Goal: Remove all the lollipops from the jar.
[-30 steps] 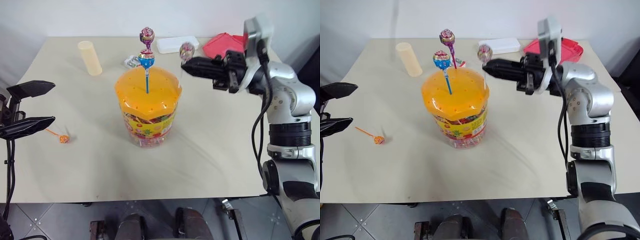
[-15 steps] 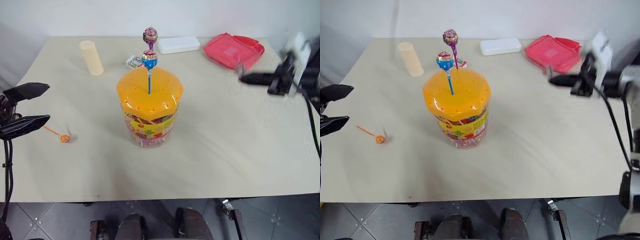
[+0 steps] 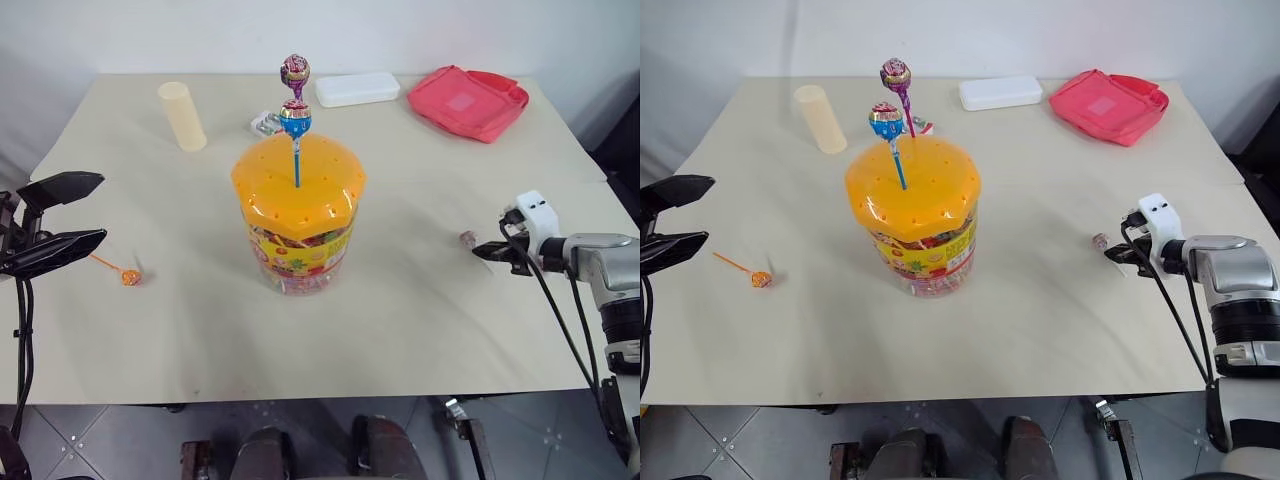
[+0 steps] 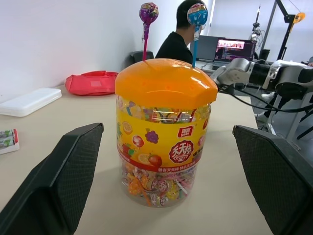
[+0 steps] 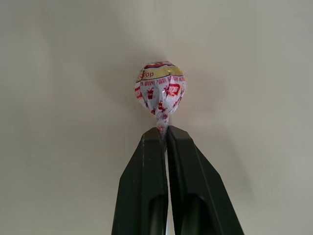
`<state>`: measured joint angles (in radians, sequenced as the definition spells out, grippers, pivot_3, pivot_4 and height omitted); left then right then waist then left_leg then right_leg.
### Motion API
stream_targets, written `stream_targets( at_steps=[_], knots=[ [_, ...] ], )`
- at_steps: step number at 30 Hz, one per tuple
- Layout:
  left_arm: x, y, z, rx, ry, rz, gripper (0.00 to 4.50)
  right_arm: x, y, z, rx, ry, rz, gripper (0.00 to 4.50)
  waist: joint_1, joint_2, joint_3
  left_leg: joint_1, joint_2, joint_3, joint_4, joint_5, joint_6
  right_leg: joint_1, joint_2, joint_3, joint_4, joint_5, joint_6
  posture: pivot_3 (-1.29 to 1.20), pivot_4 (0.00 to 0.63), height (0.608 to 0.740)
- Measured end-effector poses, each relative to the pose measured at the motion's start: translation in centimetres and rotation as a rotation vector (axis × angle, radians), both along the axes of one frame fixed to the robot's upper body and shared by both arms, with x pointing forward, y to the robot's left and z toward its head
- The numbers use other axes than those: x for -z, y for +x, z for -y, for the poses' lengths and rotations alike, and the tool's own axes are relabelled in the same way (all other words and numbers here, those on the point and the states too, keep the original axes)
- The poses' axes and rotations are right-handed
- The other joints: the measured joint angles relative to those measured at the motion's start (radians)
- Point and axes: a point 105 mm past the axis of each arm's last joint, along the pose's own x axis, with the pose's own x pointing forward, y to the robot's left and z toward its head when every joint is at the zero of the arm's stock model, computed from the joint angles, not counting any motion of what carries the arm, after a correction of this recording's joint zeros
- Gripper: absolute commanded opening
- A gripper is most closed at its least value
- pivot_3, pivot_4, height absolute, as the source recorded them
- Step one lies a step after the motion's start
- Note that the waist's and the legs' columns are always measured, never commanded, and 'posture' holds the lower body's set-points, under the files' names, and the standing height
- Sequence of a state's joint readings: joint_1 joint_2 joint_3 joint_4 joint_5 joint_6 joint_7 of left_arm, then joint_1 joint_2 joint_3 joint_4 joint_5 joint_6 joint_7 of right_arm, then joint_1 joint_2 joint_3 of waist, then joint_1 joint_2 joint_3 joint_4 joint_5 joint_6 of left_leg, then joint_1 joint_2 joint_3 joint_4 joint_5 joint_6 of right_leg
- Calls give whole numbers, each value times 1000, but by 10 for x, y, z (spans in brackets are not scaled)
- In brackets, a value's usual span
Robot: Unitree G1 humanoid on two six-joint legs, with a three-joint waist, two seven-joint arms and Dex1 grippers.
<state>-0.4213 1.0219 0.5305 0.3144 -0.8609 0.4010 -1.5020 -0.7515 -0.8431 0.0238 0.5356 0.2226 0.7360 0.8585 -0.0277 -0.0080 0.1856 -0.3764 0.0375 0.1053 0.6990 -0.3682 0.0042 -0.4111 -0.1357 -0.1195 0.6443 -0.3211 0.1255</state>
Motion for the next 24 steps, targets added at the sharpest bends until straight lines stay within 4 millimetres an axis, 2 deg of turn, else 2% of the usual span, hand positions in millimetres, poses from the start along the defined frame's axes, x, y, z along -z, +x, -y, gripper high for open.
stream_targets(
  at_steps=[4, 9, 12, 14, 15, 18, 20, 22, 24],
  knots=[
    [-1, 0, 1, 3, 1, 3, 4500, 1, -4, 2, -3, 16, 13, 1969, -1, 0, 0, 0, 0, -1, 0, 0, 0, 0, 0, 0, 0, 0, 0, 0, 150, 740],
    [-1, 2, 2, 9, 2, 0, 4500, 0, -23, -6, -60, 72, 15, 3690, 1, 0, 0, 0, 0, -1, -1, 0, 0, 0, 0, 0, 0, 0, 0, 0, 150, 740],
    [-2, 4, 4, 17, 0, 0, 4500, -23, -43, -11, -146, 117, 65, 4483, 4, 1, 0, 0, 0, 0, 0, 0, 0, 0, 0, 0, 0, 0, 0, 0, 150, 740],
    [-4, 5, 5, 23, 1, 6, 4500, -53, -53, -19, -219, 147, 155, 4483, 4, 1, 0, 0, 0, 0, 0, 0, 0, 0, 0, 0, 0, 0, 0, 0, 150, 740],
    [-5, 6, 6, 27, 1, 8, 4500, -75, -61, -25, -271, 153, 217, 4483, 4, 1, 0, 0, 0, 0, 0, 0, 0, 0, 0, 0, 0, 0, 0, 0, 150, 740],
    [-8, 10, 6, 26, -9, 18, 4500, -113, -76, -53, -417, 135, 336, 4483, -1, 0, 0, 1, 1, 0, 0, 0, 0, 0, 2, 0, 0, 0, 0, 0, 150, 740],
    [-6, 13, 7, 29, -10, 7, 4500, -137, -79, -81, -519, 158, 418, 4483, -7, 0, 0, 1, 1, 2, 0, 0, 0, -1, 2, 2, 0, 0, 0, 0, 150, 740],
    [-9, 17, 9, 35, -11, 18, 4500, -164, -84, -120, -683, 181, 498, 4483, -8, 0, 0, 1, 1, 1, -1, 0, -1, -1, 2, 2, 0, 0, 0, 0, 150, 740],
    [-10, 19, 9, 34, -12, 24, 4500, -169, -85, -138, -749, 195, 501, 4483, -6, 0, 0, 1, 1, 1, -1, 0, -1, -1, 2, 2, 0, 0, 0, 0, 150, 740]
  ],
)
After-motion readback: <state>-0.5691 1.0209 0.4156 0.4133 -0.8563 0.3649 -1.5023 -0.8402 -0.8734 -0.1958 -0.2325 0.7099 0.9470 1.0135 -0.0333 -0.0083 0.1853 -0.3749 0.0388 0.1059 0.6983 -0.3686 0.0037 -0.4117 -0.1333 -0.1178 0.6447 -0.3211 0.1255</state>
